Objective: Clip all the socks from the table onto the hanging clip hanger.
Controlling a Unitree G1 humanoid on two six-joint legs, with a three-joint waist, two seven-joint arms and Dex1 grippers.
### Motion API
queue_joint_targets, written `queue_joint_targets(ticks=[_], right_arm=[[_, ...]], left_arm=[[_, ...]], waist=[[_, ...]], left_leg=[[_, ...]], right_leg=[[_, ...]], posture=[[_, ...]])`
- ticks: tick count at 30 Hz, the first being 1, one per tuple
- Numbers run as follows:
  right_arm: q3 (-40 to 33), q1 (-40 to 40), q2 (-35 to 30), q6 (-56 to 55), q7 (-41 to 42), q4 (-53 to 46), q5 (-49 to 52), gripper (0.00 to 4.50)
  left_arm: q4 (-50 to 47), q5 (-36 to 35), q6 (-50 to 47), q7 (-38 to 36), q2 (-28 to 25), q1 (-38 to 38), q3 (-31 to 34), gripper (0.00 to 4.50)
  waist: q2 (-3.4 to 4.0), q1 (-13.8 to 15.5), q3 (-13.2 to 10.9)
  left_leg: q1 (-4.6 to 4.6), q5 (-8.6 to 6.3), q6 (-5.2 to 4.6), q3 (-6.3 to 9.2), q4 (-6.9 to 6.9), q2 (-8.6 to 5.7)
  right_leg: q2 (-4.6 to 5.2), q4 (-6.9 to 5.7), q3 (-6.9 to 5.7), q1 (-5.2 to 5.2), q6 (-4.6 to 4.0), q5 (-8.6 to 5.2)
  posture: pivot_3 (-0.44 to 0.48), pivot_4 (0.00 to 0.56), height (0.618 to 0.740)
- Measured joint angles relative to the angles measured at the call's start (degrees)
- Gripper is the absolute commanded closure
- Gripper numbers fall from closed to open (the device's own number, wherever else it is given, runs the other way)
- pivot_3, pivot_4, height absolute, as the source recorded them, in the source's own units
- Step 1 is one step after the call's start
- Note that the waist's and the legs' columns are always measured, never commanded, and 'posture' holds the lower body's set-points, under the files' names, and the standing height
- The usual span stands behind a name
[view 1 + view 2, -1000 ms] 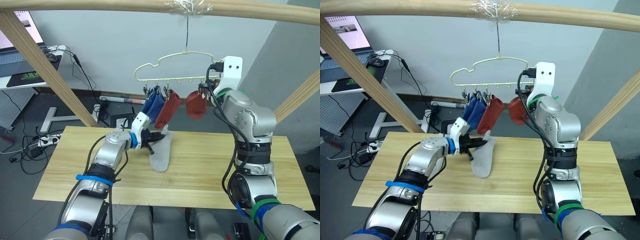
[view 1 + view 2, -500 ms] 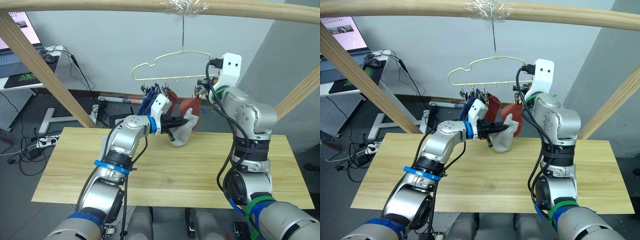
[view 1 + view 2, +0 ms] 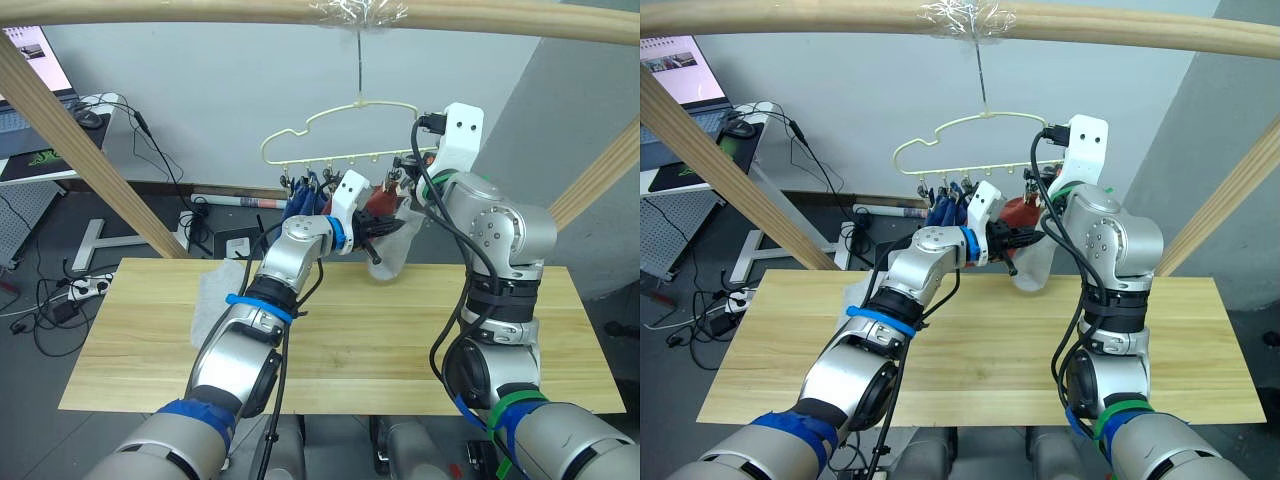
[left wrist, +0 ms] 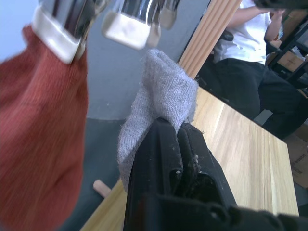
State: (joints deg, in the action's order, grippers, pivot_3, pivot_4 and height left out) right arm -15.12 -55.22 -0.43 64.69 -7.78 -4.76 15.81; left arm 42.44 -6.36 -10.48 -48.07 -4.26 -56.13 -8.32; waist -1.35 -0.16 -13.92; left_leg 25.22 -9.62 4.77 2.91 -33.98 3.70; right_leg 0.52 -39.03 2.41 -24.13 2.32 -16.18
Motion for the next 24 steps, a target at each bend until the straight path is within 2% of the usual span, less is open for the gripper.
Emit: queue_joint_targets(ticks=[8,24], right_arm=[[-0.02,0.00,0.35,0.38,-0.01,-0.09,0.02,4.50],[-0.04,0.01,0.46,0.38,-0.06,-0.39,0.02,4.50]], left_arm=[[3.67,0.05,2.38,1.16,0.12,-2.57,1.41,4.48],[3.64,-0.33,1.99,1.21,1.78,-4.06,3.09,4.48]], waist=[[0.00,-0.01,0.00],[0.00,-0.01,0.00]], left_leg=[[0.03,0.00,0.00,0.00,0.00,0.00],[0.03,0.00,0.00,0.00,0.00,0.00]], right_leg=[[0.00,0.01,0.00,-0.01,0.00,0.00],[0.00,-0.01,0.00,-0.02,0.00,0.00]], posture=[[0.087,0.214,0.740],[0.086,0.223,0.740]])
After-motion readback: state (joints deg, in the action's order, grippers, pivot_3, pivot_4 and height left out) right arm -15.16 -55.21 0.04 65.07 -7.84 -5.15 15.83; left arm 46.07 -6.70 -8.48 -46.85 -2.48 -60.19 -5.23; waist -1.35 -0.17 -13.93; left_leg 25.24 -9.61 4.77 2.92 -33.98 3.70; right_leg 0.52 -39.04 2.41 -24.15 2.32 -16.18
